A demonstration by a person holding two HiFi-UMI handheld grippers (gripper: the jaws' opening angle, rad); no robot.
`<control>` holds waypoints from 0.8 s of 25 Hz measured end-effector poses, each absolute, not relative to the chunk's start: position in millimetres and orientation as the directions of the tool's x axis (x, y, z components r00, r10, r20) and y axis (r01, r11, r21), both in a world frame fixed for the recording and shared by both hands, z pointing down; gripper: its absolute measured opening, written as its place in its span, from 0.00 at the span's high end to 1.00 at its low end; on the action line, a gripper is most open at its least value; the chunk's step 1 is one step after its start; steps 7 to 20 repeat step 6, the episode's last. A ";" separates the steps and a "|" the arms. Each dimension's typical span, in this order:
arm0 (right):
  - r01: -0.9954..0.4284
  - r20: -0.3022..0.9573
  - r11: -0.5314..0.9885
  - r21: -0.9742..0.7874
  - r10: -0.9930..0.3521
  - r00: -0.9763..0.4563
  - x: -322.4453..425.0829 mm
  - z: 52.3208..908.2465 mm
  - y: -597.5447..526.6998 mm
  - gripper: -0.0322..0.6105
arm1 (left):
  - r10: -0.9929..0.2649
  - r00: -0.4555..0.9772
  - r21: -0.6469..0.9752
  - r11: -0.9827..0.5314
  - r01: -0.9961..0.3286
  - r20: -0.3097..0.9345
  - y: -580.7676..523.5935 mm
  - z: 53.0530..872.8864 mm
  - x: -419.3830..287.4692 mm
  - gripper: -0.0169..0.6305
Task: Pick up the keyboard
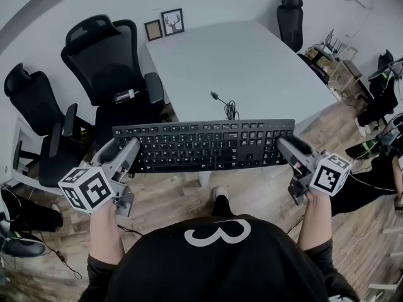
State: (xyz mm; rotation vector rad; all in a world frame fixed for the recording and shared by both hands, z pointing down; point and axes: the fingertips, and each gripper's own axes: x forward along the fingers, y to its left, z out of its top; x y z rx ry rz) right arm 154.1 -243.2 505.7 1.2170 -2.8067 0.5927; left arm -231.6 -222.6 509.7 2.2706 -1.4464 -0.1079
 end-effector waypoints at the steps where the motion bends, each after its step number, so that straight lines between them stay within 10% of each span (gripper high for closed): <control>1: -0.709 0.172 0.622 -0.333 -0.699 -0.694 154.3 505.1 -243.1 0.67 | -0.877 0.450 0.406 -0.354 -0.843 0.169 -223.1 508.7 -231.4 0.59; 20: -0.711 0.172 0.617 -0.338 -0.702 -0.691 153.0 503.6 -241.8 0.67 | -0.874 0.453 0.401 -0.357 -0.844 0.174 -225.3 505.6 -232.8 0.59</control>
